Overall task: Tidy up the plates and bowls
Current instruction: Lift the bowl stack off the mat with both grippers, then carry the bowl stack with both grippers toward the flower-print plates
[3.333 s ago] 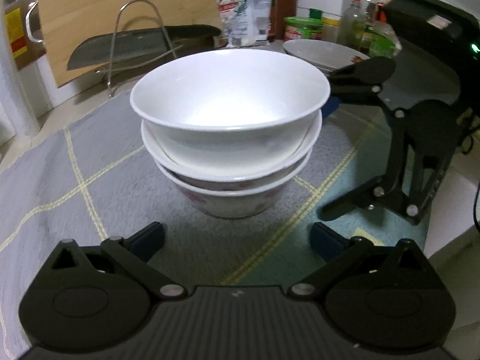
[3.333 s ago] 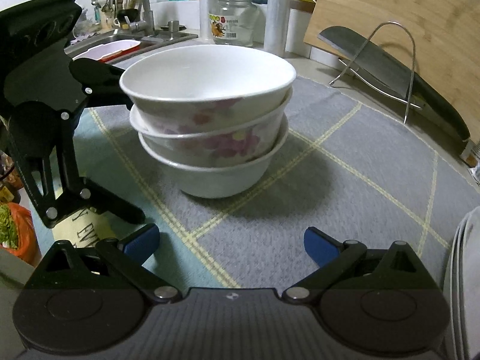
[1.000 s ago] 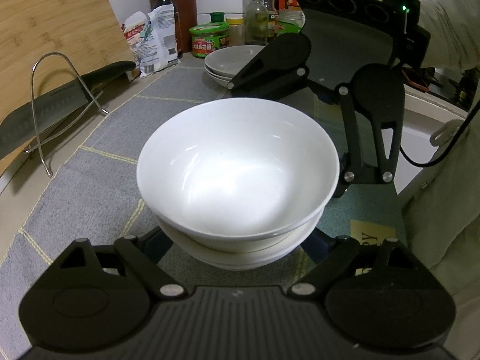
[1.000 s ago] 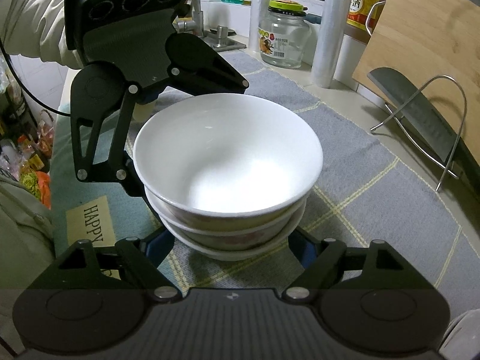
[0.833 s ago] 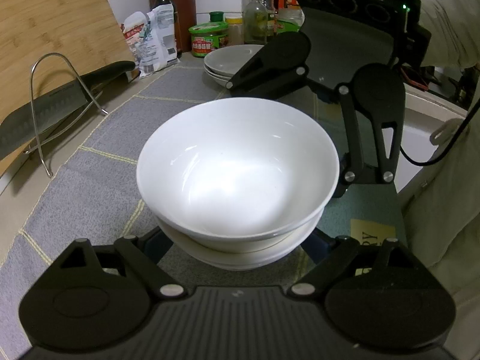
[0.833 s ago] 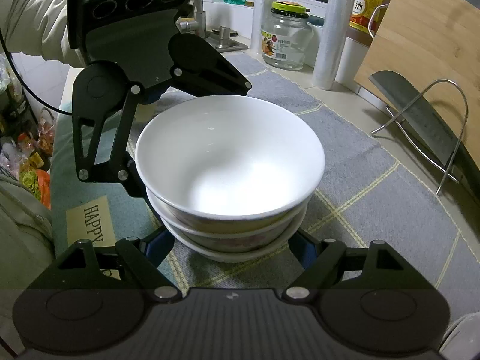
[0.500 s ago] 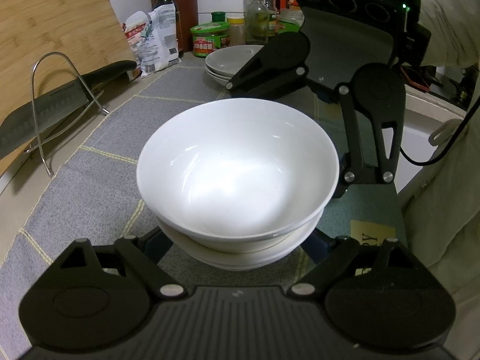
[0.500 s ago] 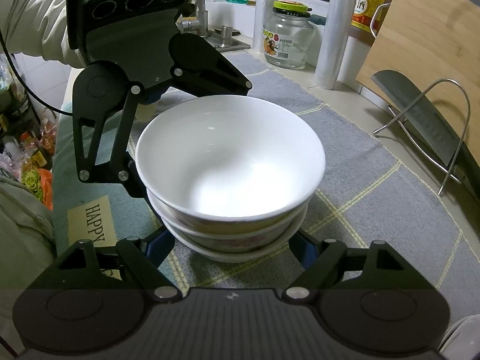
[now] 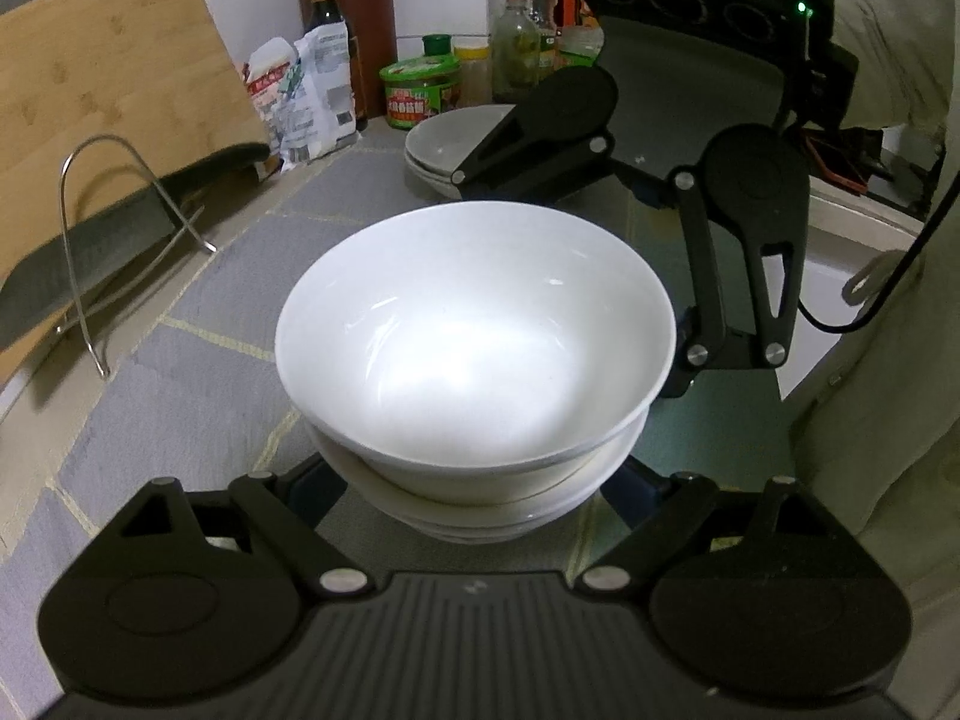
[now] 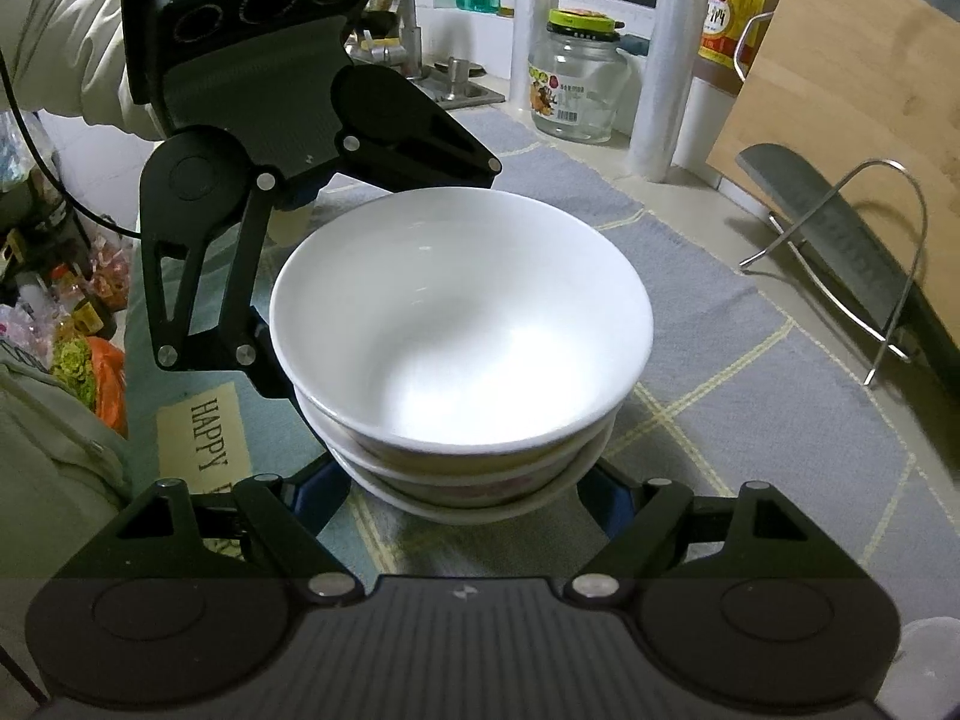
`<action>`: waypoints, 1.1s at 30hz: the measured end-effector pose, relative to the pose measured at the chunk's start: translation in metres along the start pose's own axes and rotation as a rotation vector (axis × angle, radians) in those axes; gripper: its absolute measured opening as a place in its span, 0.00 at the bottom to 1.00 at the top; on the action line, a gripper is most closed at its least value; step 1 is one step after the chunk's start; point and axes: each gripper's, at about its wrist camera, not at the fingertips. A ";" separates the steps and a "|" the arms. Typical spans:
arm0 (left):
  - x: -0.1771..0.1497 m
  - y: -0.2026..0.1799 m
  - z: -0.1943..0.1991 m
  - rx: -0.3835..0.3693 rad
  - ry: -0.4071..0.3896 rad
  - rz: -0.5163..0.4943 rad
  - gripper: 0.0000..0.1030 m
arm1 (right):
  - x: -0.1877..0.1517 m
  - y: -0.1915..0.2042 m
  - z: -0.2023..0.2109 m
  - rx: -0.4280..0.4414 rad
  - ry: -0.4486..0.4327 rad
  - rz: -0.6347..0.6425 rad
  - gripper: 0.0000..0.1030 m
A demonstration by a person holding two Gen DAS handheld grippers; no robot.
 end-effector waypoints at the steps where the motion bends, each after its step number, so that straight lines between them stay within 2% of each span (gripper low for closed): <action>1: 0.003 -0.002 0.000 0.002 -0.002 0.000 0.87 | -0.001 -0.001 0.004 0.000 0.000 0.003 0.83; 9: 0.035 -0.022 -0.009 0.033 -0.021 -0.005 0.87 | -0.015 -0.013 0.039 -0.018 -0.004 0.043 0.83; 18: 0.079 -0.048 -0.034 0.050 -0.046 0.000 0.87 | -0.047 -0.036 0.082 -0.030 -0.005 0.079 0.83; 33: 0.155 -0.075 -0.102 0.017 -0.072 -0.061 0.87 | -0.114 -0.084 0.144 -0.104 0.025 0.059 0.83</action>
Point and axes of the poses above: each gripper's, at about its wrist camera, not at the fingertips, and z roughly against the way its jaws point, y to its left, x to its top, and after that the axes turned 11 degrees about z, right-handed
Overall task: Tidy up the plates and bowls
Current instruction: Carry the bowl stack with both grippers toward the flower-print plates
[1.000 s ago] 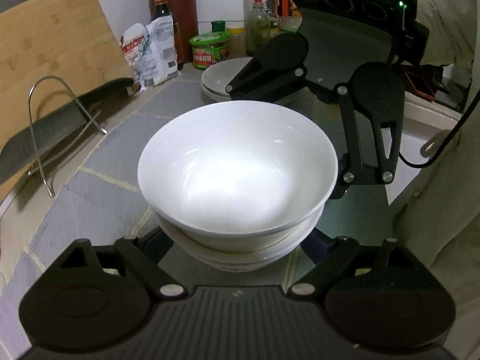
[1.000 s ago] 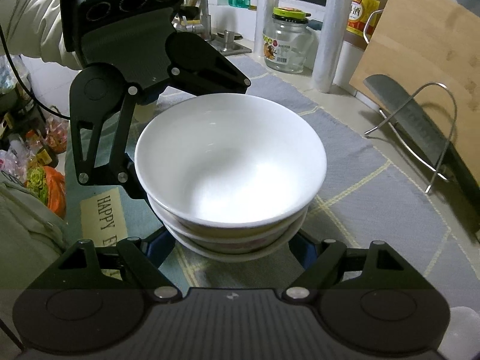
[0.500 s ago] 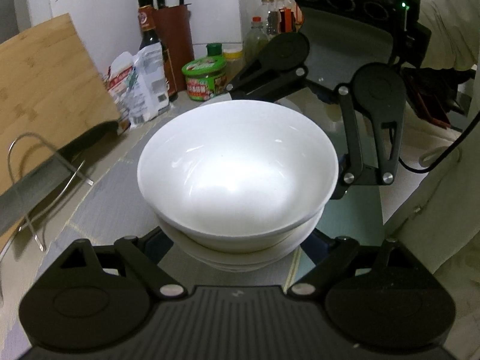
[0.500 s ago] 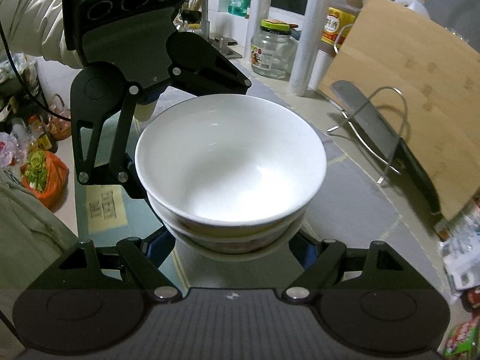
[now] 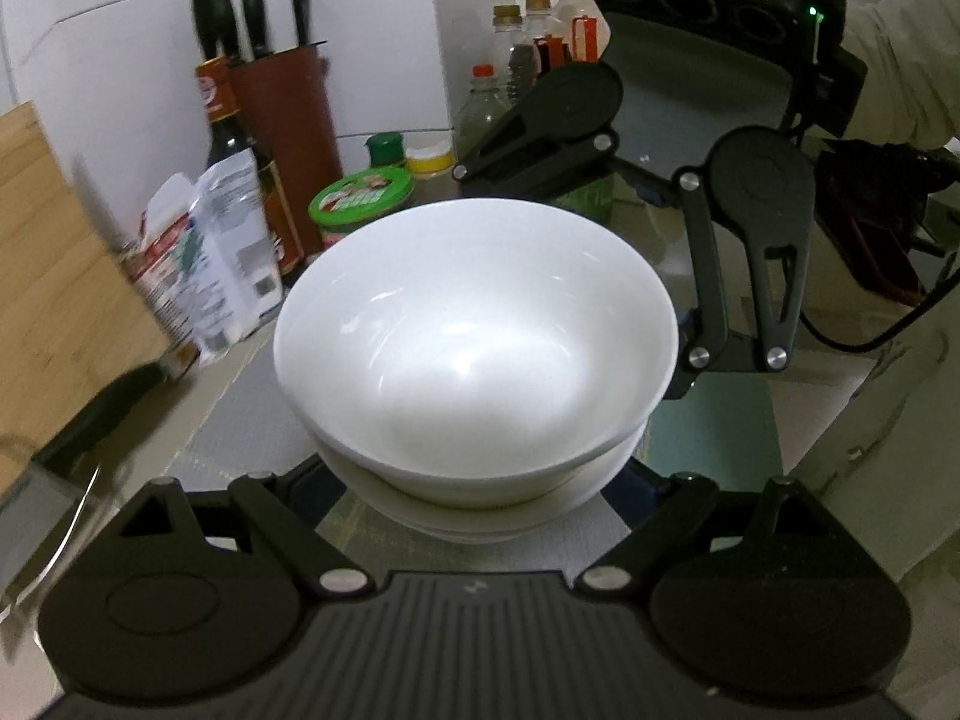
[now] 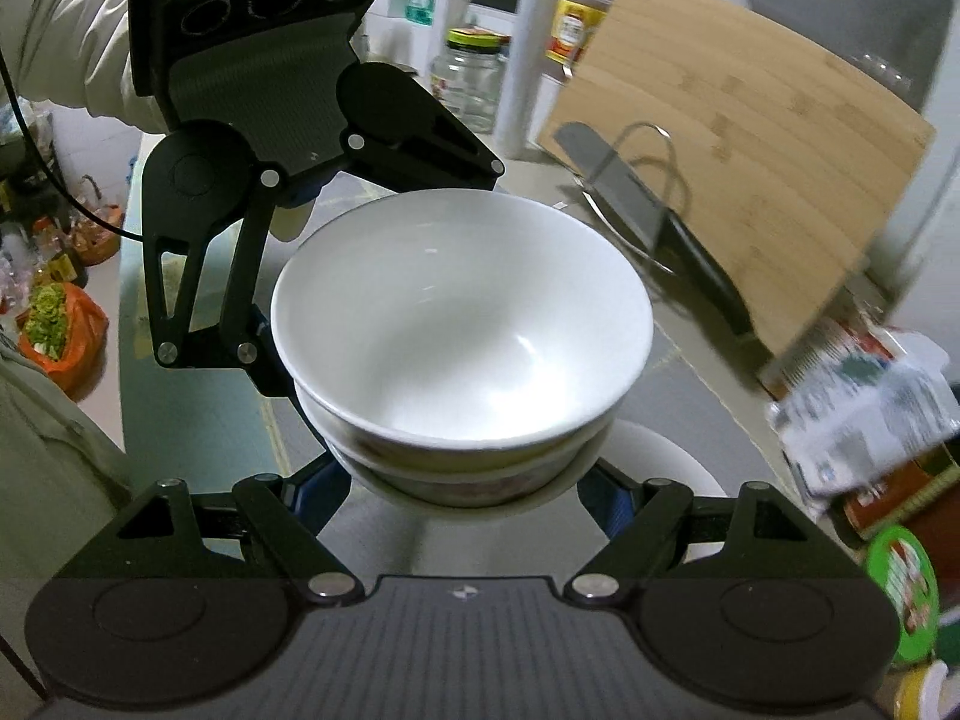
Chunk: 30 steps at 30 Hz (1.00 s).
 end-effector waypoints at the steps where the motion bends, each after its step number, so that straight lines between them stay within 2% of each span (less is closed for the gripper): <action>1: 0.005 0.000 -0.007 -0.005 0.001 -0.005 0.87 | -0.004 -0.003 0.002 -0.006 0.004 -0.004 0.83; 14: 0.032 0.006 -0.066 -0.054 0.022 -0.030 0.87 | -0.050 -0.031 0.003 -0.029 0.059 -0.058 0.83; 30: 0.040 0.016 -0.092 -0.070 0.045 -0.012 0.87 | -0.063 -0.043 -0.002 -0.008 0.080 -0.074 0.83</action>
Point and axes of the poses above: each gripper's, at about its wrist camera, not at the fingertips, and z roughly against the way its jaws point, y to its left, x to its top, and after that the axes turned 11 degrees about z, right-handed
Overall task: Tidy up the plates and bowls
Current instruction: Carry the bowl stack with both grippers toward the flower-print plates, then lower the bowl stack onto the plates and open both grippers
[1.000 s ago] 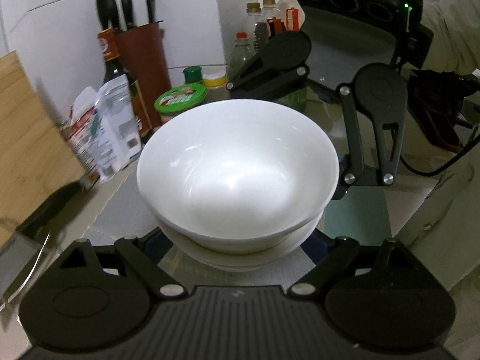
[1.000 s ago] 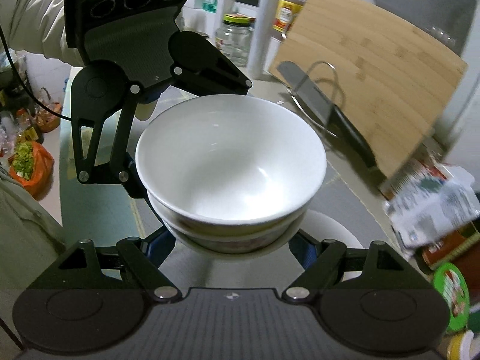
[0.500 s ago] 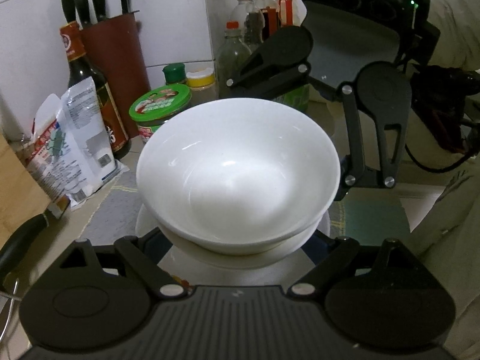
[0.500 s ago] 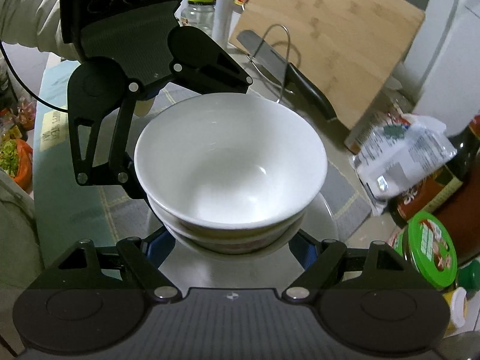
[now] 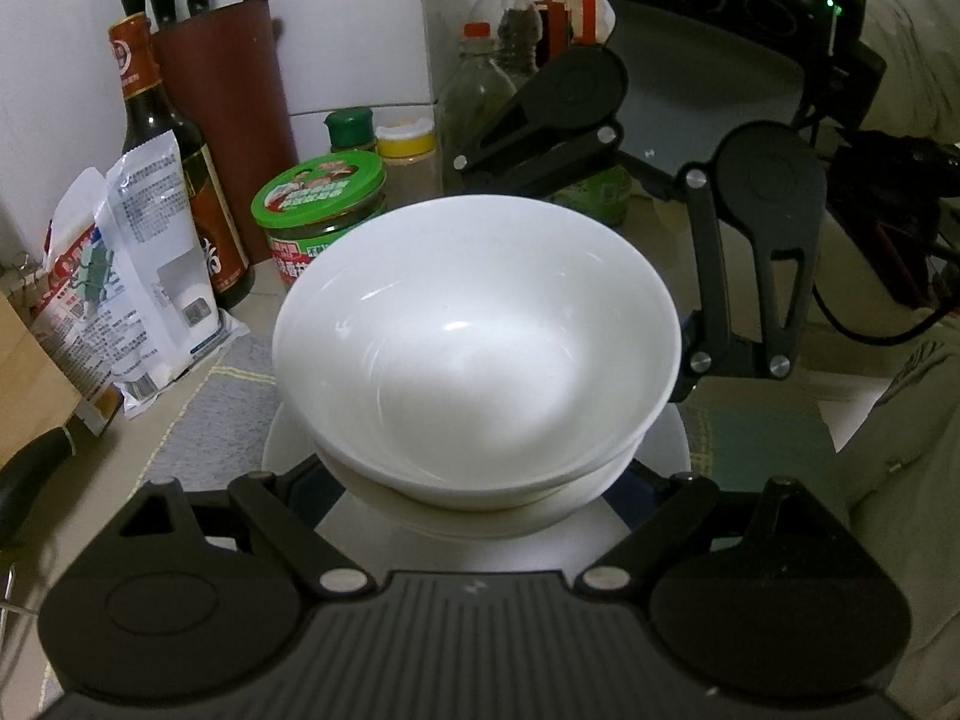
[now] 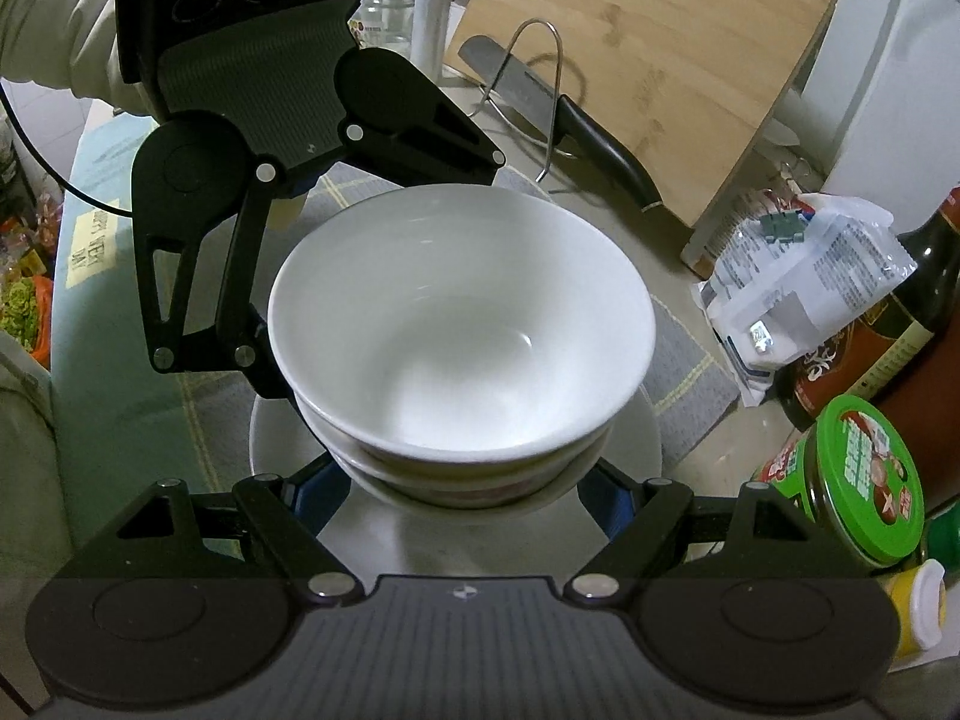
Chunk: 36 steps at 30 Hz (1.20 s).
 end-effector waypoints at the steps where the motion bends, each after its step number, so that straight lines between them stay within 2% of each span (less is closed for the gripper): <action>1: 0.000 0.000 -0.001 0.000 0.001 0.000 0.87 | 0.000 0.000 -0.001 0.000 0.001 -0.001 0.83; 15: -0.002 0.006 -0.006 -0.011 0.005 0.039 0.88 | -0.001 -0.003 -0.004 -0.005 0.010 -0.011 0.85; 16: -0.003 0.007 -0.006 -0.013 0.001 0.043 0.88 | -0.001 -0.002 -0.004 -0.011 0.011 -0.004 0.86; 19: -0.005 0.003 -0.003 0.005 -0.020 0.028 0.93 | -0.002 0.000 -0.003 -0.041 -0.003 0.002 1.00; 21: -0.006 0.002 0.001 0.017 -0.027 0.034 0.94 | -0.003 -0.003 0.000 -0.018 -0.027 -0.028 1.00; 26: -0.016 0.003 0.013 0.073 -0.045 0.109 0.94 | -0.004 0.000 0.004 -0.031 -0.028 -0.012 1.00; 28: -0.021 0.000 0.020 0.119 -0.060 0.139 0.94 | -0.004 0.001 0.007 -0.036 -0.040 -0.009 1.00; 31: -0.029 -0.006 0.035 0.188 -0.112 0.203 0.99 | -0.005 0.002 0.012 -0.038 -0.058 -0.013 1.00; 36: -0.040 -0.021 0.065 0.327 -0.252 0.310 0.99 | 0.001 0.017 0.027 -0.072 -0.075 0.029 1.00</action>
Point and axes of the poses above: each gripper's, at about its wrist camera, not at the fingertips, and z roughly against the way its jaws point, y to its left, x to its top, and after that the axes turned 11 degrees about z, right-handed
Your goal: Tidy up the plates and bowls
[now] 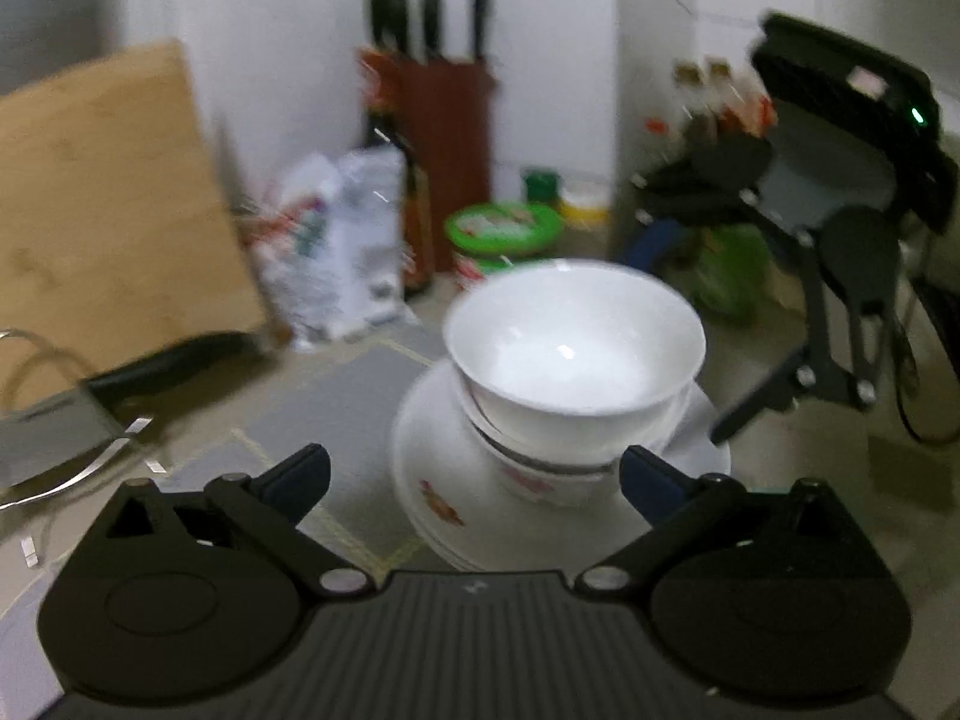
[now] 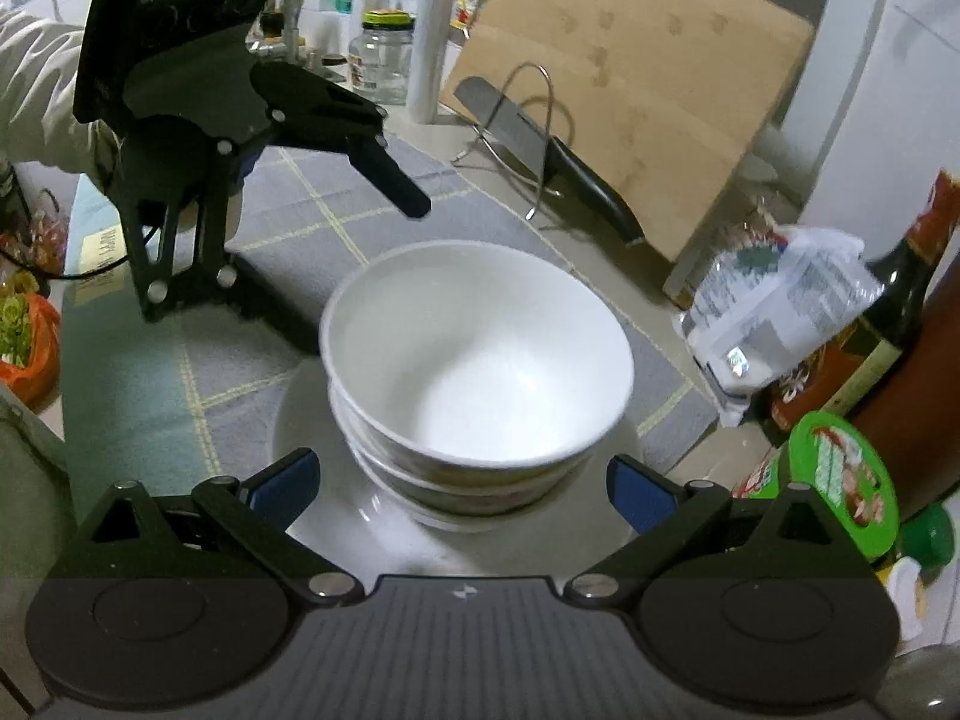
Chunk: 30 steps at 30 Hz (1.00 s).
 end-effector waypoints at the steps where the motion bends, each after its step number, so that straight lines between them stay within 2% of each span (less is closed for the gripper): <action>1: -0.001 -0.001 0.008 0.024 -0.036 0.008 0.99 | 0.005 0.004 0.005 -0.017 -0.008 0.006 1.00; 4: -0.004 -0.005 0.027 0.094 -0.113 0.017 0.99 | 0.017 0.014 0.017 -0.071 -0.027 0.005 1.00; 7: -0.009 -0.004 0.041 0.108 -0.150 0.032 0.99 | 0.031 0.028 0.023 -0.139 -0.002 0.011 1.00; 11: -0.019 -0.003 0.060 0.102 -0.182 0.065 0.99 | 0.045 0.044 0.024 -0.231 0.025 -0.100 1.00; 15: -0.026 0.001 0.072 0.114 -0.156 0.121 0.99 | 0.052 0.057 0.018 -0.377 0.065 -0.335 1.00; 17: -0.029 0.000 0.078 0.131 -0.133 0.146 0.99 | 0.051 0.065 0.015 -0.449 0.090 -0.504 1.00; 21: -0.034 -0.003 0.091 0.159 -0.071 0.204 0.99 | 0.053 0.093 0.016 -0.569 0.139 -0.732 1.00; 24: -0.038 -0.010 0.102 0.175 -0.039 0.233 0.99 | 0.057 0.113 0.018 -0.626 0.178 -0.842 1.00; 26: -0.036 -0.018 0.109 0.215 -0.026 0.229 0.99 | 0.060 0.123 0.021 -0.660 0.189 -0.890 1.00; 30: -0.032 -0.027 0.118 0.266 -0.006 0.242 0.99 | 0.065 0.140 0.030 -0.678 0.174 -0.954 1.00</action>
Point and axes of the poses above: each gripper's, at about its wrist camera, not at the fingertips, and z roughly against the way its jaws point, y to its left, x to its top, and after that the axes turned 11 degrees about z, right-handed
